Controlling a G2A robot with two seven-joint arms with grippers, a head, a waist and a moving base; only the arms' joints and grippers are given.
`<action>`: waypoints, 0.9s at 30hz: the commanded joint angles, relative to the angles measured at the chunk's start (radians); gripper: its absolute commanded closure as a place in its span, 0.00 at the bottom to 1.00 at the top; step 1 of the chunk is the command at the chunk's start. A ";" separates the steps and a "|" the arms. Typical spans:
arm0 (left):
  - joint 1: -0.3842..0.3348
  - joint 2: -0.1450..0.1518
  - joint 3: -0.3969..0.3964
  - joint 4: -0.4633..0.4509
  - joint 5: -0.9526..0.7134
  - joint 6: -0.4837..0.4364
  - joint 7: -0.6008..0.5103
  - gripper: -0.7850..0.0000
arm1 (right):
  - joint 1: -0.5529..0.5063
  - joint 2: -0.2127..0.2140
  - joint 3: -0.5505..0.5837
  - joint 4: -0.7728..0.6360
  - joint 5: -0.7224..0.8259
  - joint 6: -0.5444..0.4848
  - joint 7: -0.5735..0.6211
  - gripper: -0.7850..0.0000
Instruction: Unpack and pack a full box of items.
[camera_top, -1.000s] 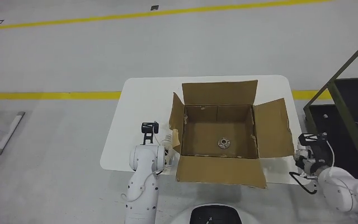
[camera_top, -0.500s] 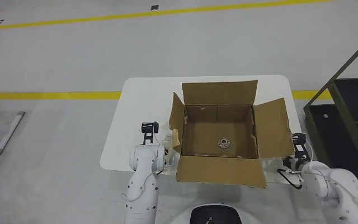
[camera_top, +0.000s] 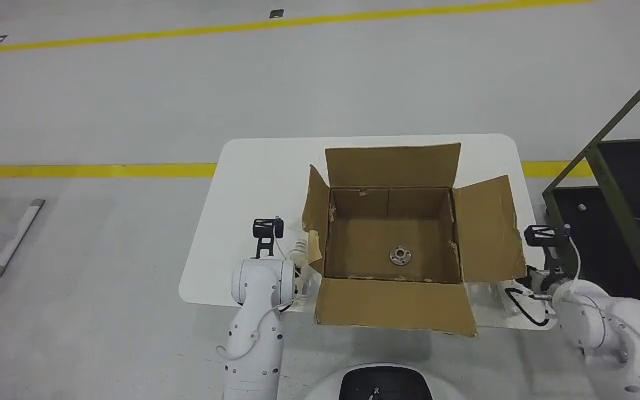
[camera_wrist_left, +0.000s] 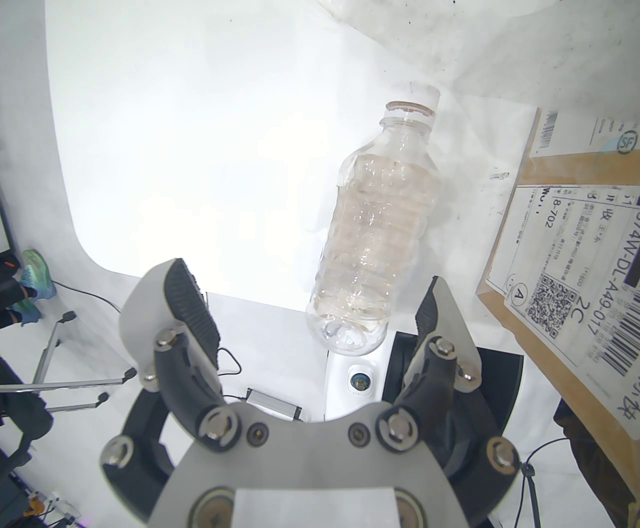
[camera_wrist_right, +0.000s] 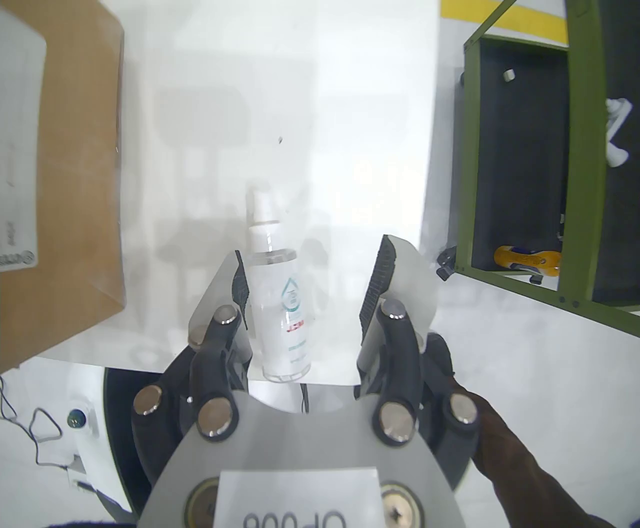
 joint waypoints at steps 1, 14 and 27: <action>0.000 0.000 0.000 0.000 0.000 0.000 0.000 0.00 | -0.028 -0.001 0.079 -0.080 0.059 0.040 -0.028 0.29; 0.000 0.000 0.000 0.000 0.000 0.000 0.000 0.00 | 0.059 0.004 0.078 -0.427 0.136 0.022 -0.076 1.00; 0.000 0.000 0.000 0.000 0.000 0.000 0.000 0.00 | 0.496 -0.036 -0.651 -0.047 -0.227 0.107 0.346 1.00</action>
